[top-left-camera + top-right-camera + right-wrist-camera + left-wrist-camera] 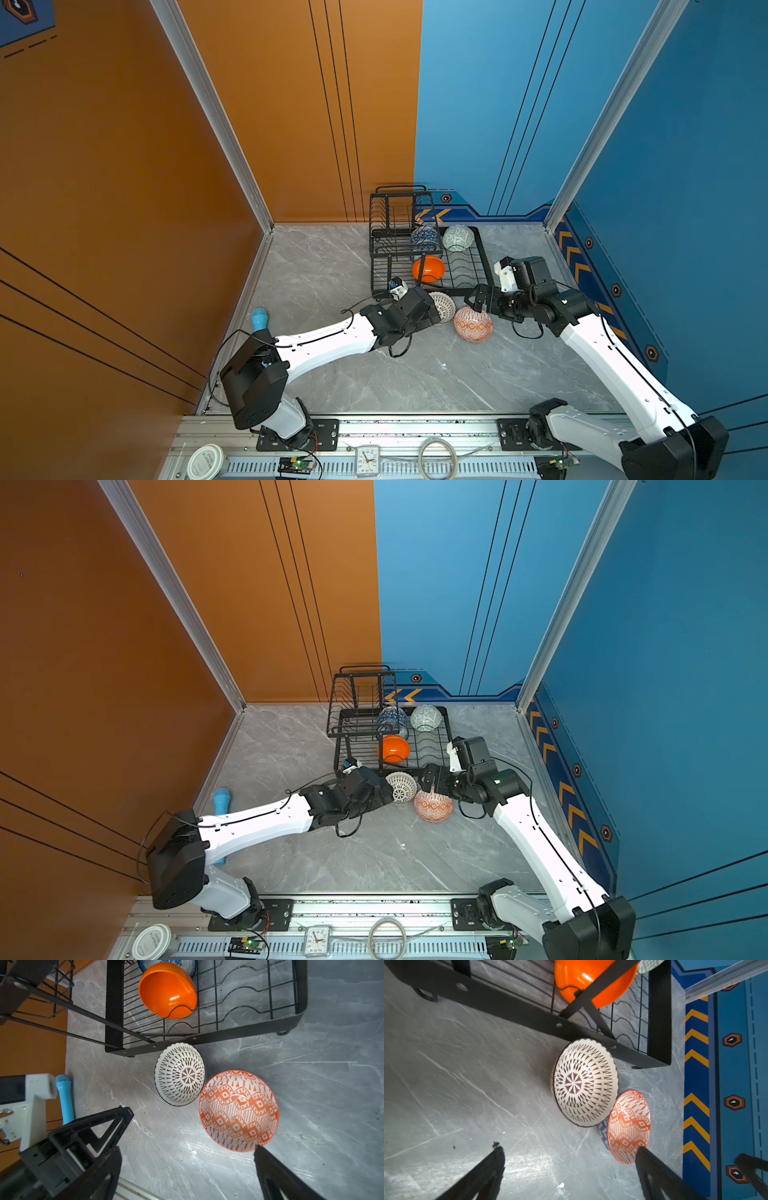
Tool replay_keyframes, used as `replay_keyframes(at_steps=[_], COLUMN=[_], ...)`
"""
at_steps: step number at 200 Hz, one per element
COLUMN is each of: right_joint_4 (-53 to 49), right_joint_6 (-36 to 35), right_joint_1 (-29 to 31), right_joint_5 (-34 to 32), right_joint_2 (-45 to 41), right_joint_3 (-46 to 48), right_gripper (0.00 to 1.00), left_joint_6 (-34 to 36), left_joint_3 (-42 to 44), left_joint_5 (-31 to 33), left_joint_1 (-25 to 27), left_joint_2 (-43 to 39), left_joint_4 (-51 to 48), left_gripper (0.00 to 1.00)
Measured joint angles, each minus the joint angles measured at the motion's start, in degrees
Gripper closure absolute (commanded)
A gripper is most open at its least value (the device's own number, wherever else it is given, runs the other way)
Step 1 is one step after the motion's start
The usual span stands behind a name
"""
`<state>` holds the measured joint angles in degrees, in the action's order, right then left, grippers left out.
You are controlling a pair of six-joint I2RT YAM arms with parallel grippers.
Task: Load the bowls into the dish rack
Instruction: 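Lower the left gripper onto the white lattice bowl rim and close it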
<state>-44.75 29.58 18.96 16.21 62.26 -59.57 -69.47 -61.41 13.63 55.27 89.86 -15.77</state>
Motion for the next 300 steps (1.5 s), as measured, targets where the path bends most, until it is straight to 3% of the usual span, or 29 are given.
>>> replay_keyframes(at_steps=[65, 82, 156, 217, 300], right_joint_4=[-0.90, -0.90, -2.21, -4.39, -5.92], right_joint_6=[-0.66, -0.66, 0.44, 0.90, 1.33], right_joint_1=[-1.88, -1.90, -2.56, -3.04, -4.07], right_joint_5=[0.09, 0.07, -0.17, -1.51, -2.58], right_joint_2=[-1.11, -1.14, -5.88, -7.50, -9.62], right_joint_3=[1.29, 1.29, 1.29, 1.29, 1.29], right_gripper=[0.00, 0.00, 0.00, 0.00, 0.00], left_joint_6=[-6.78, -8.15, -11.08, -10.49, -9.33], left_joint_3=[2.34, 2.38, 0.57, -1.18, -3.61], left_joint_5=[-1.31, -1.31, -0.63, -0.94, -2.62], left_joint_1=[-0.24, -0.24, -1.64, -3.32, -4.22], left_joint_2=[7.21, 8.46, 10.56, 12.81, 16.04], left_joint_4=[11.39, 12.00, 6.27, 5.29, 5.20], left_gripper=[0.13, 0.22, 0.31, 0.59, 0.67])
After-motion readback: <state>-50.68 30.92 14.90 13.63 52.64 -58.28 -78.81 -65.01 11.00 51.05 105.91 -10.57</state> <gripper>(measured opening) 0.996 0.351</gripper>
